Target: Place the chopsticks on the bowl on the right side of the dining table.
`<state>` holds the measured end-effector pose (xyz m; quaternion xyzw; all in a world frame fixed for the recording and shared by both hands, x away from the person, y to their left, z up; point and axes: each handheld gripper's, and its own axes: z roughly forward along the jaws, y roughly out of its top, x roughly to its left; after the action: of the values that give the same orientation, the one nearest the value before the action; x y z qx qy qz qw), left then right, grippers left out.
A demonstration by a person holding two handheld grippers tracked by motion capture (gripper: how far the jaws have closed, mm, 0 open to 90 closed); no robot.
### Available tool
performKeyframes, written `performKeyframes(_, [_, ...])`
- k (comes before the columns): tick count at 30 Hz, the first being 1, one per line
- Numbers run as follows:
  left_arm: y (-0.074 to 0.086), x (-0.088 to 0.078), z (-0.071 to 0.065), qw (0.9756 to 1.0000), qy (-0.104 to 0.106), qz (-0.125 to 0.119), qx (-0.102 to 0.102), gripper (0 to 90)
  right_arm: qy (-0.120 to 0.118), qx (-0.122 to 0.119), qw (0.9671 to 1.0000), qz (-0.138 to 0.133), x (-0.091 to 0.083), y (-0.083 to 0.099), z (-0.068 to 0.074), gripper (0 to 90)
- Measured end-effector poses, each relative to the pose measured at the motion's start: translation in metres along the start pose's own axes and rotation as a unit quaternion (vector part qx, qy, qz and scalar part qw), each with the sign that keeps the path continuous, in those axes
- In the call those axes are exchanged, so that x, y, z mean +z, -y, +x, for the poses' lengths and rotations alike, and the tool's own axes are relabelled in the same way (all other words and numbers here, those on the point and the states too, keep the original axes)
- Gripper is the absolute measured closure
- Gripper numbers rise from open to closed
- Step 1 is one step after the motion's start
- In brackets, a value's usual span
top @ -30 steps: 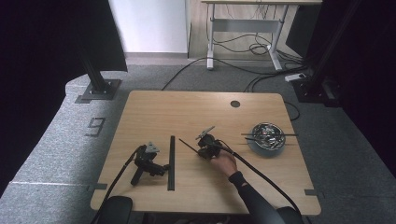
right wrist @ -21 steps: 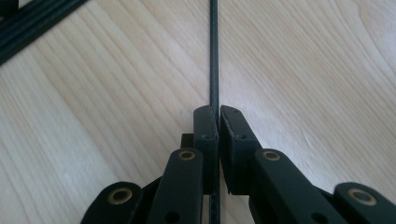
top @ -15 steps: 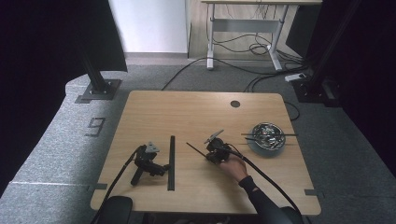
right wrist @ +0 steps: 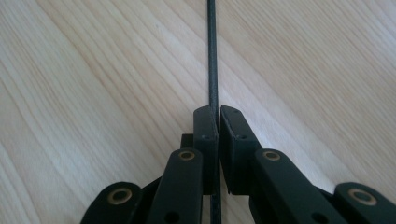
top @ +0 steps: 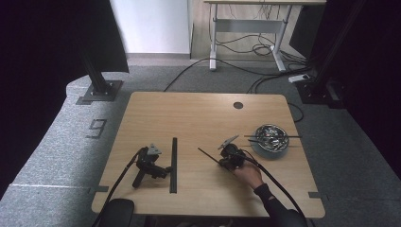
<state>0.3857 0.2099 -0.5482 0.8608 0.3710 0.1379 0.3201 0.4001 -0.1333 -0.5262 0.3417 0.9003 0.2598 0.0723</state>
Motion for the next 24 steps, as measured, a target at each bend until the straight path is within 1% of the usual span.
performKeyframes(7, [0.0,0.0,0.0,1.0,0.0,0.0,0.0,0.0,0.003,0.006,1.0,0.0,-0.008,0.014,-0.004,85.2])
performKeyframes(12, [0.0,0.0,0.0,1.0,0.0,0.0,0.0,0.0,0.003,0.016,0.9999,-0.004,-0.015,0.025,-0.008,85.2])
performKeyframes(16, [0.0,0.0,0.0,1.0,0.0,0.0,0.0,0.0,0.009,0.024,0.9997,-0.004,-0.02,0.035,-0.014,85.2])
performKeyframes(21, [0.0,0.0,0.0,1.0,0.0,0.0,0.0,0.0,0.014,0.033,0.9994,0.004,-0.028,0.045,-0.021,85.1])
performKeyframes(22, [0.0,0.0,0.0,1.0,0.0,0.0,0.0,0.0,0.016,0.033,0.9993,0.007,-0.029,0.046,-0.022,83.9])
performKeyframes(23, [0.0,0.0,0.0,1.0,0.0,0.0,0.0,0.0,0.021,0.032,0.9992,0.012,-0.031,0.047,-0.022,80.8])
performKeyframes(24, [0.0,0.0,0.0,1.0,0.0,0.0,0.0,0.0,0.027,0.027,0.9991,0.019,-0.032,0.047,-0.023,75.2])
